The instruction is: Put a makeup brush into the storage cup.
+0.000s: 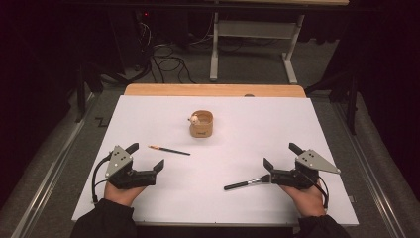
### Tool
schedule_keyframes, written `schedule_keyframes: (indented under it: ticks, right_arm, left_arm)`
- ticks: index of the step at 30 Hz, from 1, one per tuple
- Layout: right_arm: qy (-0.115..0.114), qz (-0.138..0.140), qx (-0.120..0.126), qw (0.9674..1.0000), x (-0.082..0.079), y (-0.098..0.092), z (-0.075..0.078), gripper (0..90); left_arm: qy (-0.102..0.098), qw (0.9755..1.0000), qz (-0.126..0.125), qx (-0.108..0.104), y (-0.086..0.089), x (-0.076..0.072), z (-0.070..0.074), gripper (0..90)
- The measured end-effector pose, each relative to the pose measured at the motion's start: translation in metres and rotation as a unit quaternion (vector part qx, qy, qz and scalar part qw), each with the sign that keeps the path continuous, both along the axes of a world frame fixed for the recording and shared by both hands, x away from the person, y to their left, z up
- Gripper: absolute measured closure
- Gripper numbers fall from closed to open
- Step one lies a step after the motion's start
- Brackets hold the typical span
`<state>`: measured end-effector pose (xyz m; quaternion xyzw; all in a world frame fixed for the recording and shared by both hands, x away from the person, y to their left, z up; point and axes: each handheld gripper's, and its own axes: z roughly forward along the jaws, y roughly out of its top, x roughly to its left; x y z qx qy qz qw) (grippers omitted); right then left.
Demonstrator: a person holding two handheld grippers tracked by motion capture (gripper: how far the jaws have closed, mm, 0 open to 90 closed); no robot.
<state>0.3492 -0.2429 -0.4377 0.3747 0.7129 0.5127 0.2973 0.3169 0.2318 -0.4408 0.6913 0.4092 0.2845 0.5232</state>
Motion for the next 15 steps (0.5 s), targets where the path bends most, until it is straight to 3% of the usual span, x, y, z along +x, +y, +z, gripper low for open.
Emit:
schedule_keyframes:
  ticks: [15]
  right_arm:
    - [0.003, 0.000, -0.007, 1.0000, 0.0013, 0.0018, -0.0027, 0.8]
  left_arm:
    - [0.006, 1.0000, 0.000, 0.003, 0.0005, 0.0018, -0.0016, 0.7]
